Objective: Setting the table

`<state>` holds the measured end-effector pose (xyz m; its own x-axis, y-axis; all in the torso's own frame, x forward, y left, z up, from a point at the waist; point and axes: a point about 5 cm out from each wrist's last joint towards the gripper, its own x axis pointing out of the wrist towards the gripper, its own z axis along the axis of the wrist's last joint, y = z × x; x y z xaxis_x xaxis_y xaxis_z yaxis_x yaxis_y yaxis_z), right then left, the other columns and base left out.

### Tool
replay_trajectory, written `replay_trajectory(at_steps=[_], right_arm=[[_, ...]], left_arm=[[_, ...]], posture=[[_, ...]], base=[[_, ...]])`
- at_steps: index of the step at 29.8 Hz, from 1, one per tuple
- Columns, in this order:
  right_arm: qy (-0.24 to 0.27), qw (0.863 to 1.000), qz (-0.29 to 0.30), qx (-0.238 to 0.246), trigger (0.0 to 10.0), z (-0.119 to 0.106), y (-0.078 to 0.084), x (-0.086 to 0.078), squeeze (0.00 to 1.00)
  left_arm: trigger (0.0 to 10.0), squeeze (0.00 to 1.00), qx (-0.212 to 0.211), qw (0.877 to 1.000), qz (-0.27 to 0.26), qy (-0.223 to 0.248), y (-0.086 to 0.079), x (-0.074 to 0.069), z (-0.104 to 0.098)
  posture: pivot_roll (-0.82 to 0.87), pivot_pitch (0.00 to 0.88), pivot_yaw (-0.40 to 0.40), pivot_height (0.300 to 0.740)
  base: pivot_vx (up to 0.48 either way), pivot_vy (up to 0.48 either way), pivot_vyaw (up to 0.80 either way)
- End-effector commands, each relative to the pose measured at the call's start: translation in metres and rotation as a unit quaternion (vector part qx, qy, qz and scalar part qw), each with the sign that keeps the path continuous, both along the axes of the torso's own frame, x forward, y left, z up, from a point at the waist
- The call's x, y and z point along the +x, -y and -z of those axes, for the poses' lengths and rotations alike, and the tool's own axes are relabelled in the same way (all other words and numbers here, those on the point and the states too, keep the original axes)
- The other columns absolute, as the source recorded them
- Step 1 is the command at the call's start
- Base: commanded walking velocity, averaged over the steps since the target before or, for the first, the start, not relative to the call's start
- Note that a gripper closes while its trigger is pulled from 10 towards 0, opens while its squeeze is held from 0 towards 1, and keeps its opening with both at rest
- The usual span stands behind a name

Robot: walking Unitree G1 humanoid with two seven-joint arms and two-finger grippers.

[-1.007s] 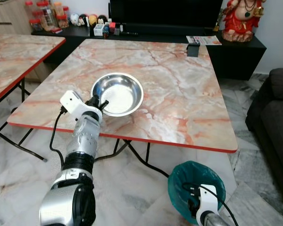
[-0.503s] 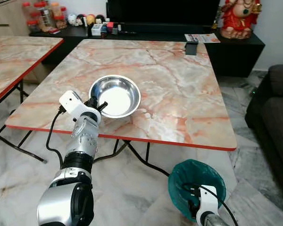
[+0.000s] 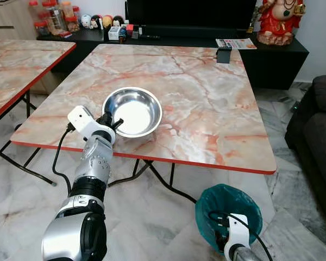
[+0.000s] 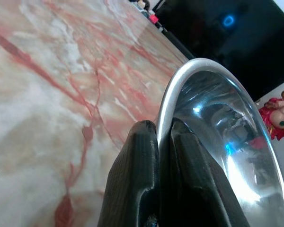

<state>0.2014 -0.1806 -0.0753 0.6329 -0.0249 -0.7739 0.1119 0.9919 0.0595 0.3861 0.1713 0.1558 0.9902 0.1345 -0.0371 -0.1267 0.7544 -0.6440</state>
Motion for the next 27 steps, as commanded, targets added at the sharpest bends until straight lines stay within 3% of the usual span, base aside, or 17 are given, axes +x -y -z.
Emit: replay_trajectory(at_steps=[1,5,10,12,16,21,27], right_arm=[[-0.008,1.0,0.001,-0.013,10.0,0.001,0.003,-0.001,0.0],[-0.012,1.0,-0.004,-0.022,10.0,0.002,0.005,-0.004,0.0],[-0.023,0.999,0.004,-0.044,10.0,0.005,0.018,-0.015,0.0],[-0.026,0.997,0.03,-0.066,10.0,0.005,0.034,-0.021,0.0],[-0.032,0.995,0.04,-0.091,10.0,0.004,0.046,-0.025,0.0],[-0.033,0.992,0.064,-0.1,10.0,0.004,0.058,-0.03,0.0],[-0.036,0.992,0.083,-0.089,10.0,0.005,0.062,-0.034,0.0]], left_arm=[[10.0,0.0,0.01,1.0,-0.005,0.02,-0.003,0.0,-0.007],[10.0,0.0,0.01,1.0,-0.005,0.022,-0.004,0.0,-0.008],[10.0,0.0,0.006,1.0,-0.013,0.026,-0.009,-0.001,-0.01],[10.0,0.0,0.002,0.999,-0.023,0.028,-0.017,-0.002,-0.01],[10.0,0.0,-0.002,0.999,-0.032,0.027,-0.025,-0.003,-0.009],[10.0,0.0,0.0,0.999,-0.036,0.029,-0.03,-0.003,-0.01],[10.0,0.0,0.002,0.999,-0.029,0.031,-0.029,-0.003,-0.011]], posture=[[0.01,0.0,0.025,0.69],[0.01,0.0,0.024,0.69],[0.01,0.0,0.024,0.69],[0.0,0.0,0.026,0.69],[-0.01,0.0,0.03,0.69],[0.0,0.0,0.027,0.69],[0.0,0.0,0.033,0.69]], base=[[0.266,0.0,0.0],[0.266,0.0,0.0],[0.268,0.0,0.0],[0.27,0.0,0.0],[0.27,0.0,0.0],[0.271,0.0,0.0],[0.273,0.0,0.0]])
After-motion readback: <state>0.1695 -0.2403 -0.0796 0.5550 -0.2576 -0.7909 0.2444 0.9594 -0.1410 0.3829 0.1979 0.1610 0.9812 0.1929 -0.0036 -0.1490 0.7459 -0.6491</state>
